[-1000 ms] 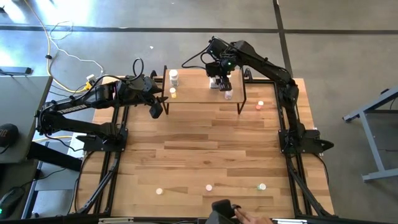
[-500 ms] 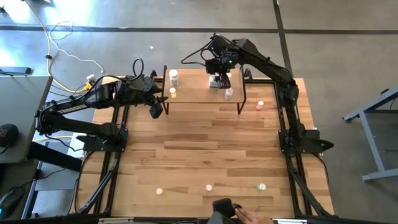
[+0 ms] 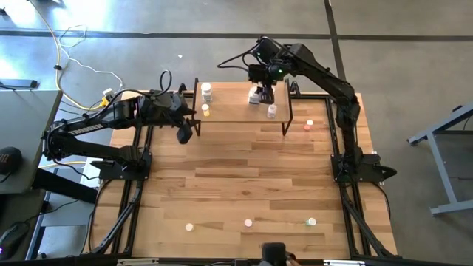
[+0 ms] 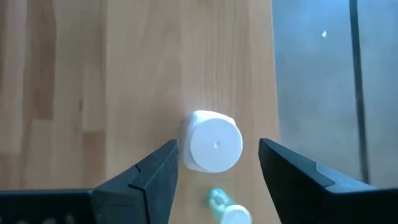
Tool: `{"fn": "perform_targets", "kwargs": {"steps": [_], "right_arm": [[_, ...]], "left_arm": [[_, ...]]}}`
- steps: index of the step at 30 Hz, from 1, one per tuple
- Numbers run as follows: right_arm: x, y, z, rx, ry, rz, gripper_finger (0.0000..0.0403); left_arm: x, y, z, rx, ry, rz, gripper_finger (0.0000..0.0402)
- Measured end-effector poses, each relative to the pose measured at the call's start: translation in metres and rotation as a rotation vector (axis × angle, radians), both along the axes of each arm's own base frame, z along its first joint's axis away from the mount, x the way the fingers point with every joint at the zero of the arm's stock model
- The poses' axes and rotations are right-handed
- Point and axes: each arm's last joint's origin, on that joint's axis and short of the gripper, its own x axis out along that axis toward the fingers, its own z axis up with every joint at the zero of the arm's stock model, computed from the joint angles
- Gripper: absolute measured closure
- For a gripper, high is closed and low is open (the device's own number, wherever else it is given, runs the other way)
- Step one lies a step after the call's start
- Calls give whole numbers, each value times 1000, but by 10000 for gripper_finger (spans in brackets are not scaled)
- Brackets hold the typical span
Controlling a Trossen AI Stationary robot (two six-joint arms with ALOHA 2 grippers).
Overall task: Pick and place medicine bottles onto shelf by color
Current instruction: Put the yellow pill bottle on the shelf
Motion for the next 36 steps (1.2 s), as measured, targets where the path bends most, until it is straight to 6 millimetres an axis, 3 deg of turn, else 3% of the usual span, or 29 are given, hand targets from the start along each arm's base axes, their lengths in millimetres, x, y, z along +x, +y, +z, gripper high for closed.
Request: {"fn": "perform_targets", "kwargs": {"steps": [10, 17, 21, 36], "right_arm": [[3, 27, 14, 131, -92, -202, 190], [2, 55, 31, 203, -182, -329, 190], [0, 66, 37, 198, -208, -403, 190], [2, 98, 46, 319, -272, -533, 190]], "left_arm": [[7, -1, -5, -133, -25, -62, 220], [8, -13, -13, -374, 0, -179, 178], [11, -34, -20, -430, 86, -266, 162], [24, -124, -34, -284, 257, -494, 161]]}}
